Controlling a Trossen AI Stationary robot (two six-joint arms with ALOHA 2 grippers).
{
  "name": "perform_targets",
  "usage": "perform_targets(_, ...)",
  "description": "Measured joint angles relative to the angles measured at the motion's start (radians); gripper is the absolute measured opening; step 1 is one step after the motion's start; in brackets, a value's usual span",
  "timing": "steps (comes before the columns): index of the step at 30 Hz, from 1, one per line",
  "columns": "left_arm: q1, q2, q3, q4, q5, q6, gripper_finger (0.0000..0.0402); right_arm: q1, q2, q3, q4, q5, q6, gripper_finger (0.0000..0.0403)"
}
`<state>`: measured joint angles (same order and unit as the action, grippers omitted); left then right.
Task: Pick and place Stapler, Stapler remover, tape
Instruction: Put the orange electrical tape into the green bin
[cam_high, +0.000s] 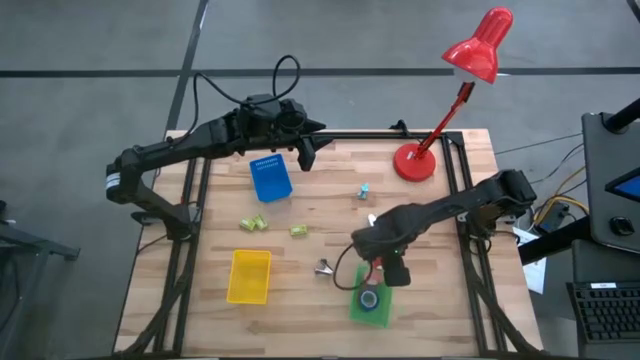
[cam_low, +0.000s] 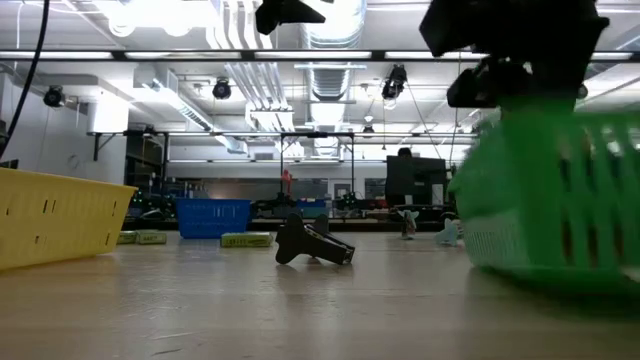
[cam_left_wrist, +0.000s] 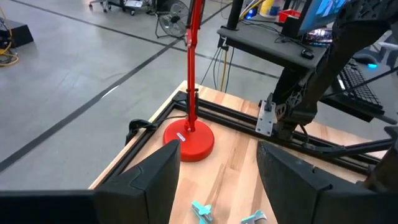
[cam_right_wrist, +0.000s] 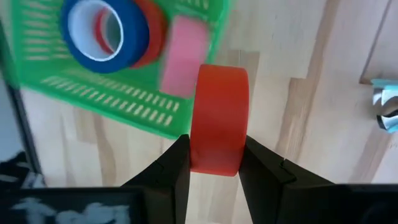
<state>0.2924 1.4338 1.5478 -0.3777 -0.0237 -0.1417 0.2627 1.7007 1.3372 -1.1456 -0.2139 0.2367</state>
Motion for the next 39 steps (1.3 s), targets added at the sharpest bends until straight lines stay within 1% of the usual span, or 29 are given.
perform_targets(3,0.000,0.000,0.000,-0.005,0.000,0.000,0.0216,0.002,-0.014,0.031,-0.004,-0.003,0.040,0.0109)
perform_targets(9,0.000,0.000,-0.008,-0.001,0.000,-0.001,0.0216,0.019,-0.031,0.068,0.060,-0.080,0.051,0.0109)
perform_targets(14,0.000,0.001,-0.023,-0.006,0.000,-0.011,0.0216,0.042,-0.026,0.044,0.057,-0.033,0.060,0.0109)
perform_targets(16,0.000,0.000,-0.035,0.001,0.000,-0.016,0.0216,0.045,-0.024,0.043,0.064,-0.035,0.075,0.0109)
perform_targets(23,0.000,0.001,-0.072,0.004,0.000,-0.028,0.0216,0.104,-0.025,0.041,0.120,-0.148,0.060,0.0109)
perform_targets(26,0.000,0.001,-0.083,0.003,0.000,-0.036,0.0216,0.128,-0.013,0.033,0.152,-0.147,0.055,0.0109)
perform_targets(33,0.000,0.000,-0.082,0.011,0.000,-0.042,0.0216,0.132,0.080,0.027,0.154,-0.150,0.056,0.0109)
perform_targets(39,0.000,0.000,-0.082,0.011,0.003,-0.049,0.0216,0.127,0.078,0.029,0.143,-0.145,0.073,0.0109)
